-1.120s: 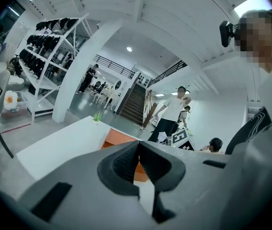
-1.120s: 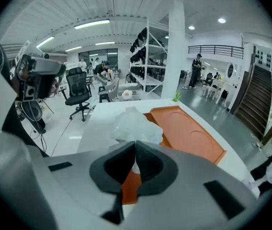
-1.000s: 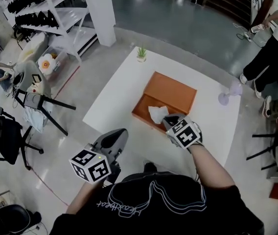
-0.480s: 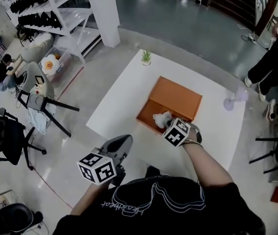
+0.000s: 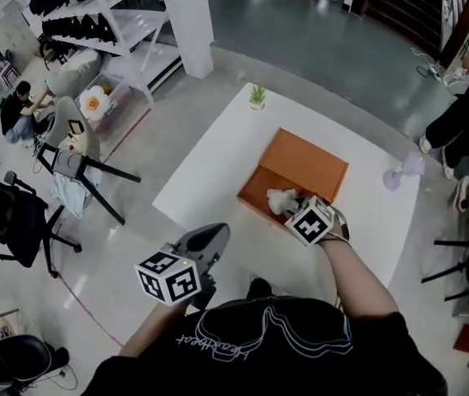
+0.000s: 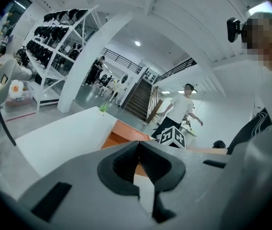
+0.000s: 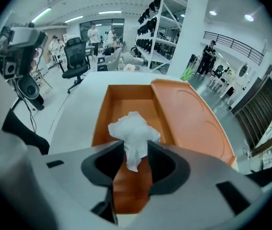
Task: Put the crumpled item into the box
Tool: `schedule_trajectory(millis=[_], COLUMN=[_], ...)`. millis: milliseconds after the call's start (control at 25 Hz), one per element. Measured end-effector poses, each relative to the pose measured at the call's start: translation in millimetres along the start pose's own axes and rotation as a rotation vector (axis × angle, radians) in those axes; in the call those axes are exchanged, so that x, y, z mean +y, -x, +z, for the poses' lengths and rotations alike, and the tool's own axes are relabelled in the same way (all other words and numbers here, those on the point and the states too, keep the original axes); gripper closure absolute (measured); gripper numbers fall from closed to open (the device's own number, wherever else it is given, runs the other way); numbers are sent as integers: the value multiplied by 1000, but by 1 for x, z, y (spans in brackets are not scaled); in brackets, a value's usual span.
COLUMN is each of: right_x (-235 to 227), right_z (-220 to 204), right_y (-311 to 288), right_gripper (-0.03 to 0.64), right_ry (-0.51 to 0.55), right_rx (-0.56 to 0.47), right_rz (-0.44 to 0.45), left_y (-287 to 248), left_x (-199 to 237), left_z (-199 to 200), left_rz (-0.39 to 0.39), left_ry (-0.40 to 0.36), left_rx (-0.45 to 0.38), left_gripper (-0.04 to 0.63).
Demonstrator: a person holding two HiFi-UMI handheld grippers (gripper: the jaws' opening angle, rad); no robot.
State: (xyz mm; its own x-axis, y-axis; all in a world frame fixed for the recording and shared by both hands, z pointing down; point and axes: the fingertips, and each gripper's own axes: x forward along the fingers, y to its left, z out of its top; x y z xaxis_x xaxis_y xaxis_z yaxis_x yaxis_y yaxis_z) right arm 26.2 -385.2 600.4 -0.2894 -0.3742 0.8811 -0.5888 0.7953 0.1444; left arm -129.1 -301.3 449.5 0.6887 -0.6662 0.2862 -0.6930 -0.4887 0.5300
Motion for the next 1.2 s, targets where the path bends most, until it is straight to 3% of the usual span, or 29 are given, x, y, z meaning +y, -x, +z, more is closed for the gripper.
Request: schedule_trajectory(millis=[160, 320, 480, 600, 720, 880, 1200], right_x=[5, 17, 38, 51, 64, 84, 120], right_z=[7, 12, 24, 26, 26, 36, 34], right_y=[23, 59, 111, 149, 182, 229, 265], right_gripper=[433, 450, 507, 612, 614, 614, 614], right_ry=[-83, -139, -223, -214, -203, -253, -293], right_rx=[-99, -239, -463, -605, -712, -926, -1079], right_rz=[25, 86, 148, 122, 105, 182, 309], left_y=[2, -1, -1, 1, 6, 17, 38], left_x=[-5, -14, -29, -46, -62, -86, -114], left_z=[1, 2, 2, -2, -4, 0, -4], left_rz=[-7, -20, -50, -85, -117, -160, -214], left_ry=[-9, -16, -28, -41, -65, -101, -138], left_rx=[3, -10, -20, -24, -25, -41, -85], left_gripper=[591, 591, 591, 591, 591, 591, 591])
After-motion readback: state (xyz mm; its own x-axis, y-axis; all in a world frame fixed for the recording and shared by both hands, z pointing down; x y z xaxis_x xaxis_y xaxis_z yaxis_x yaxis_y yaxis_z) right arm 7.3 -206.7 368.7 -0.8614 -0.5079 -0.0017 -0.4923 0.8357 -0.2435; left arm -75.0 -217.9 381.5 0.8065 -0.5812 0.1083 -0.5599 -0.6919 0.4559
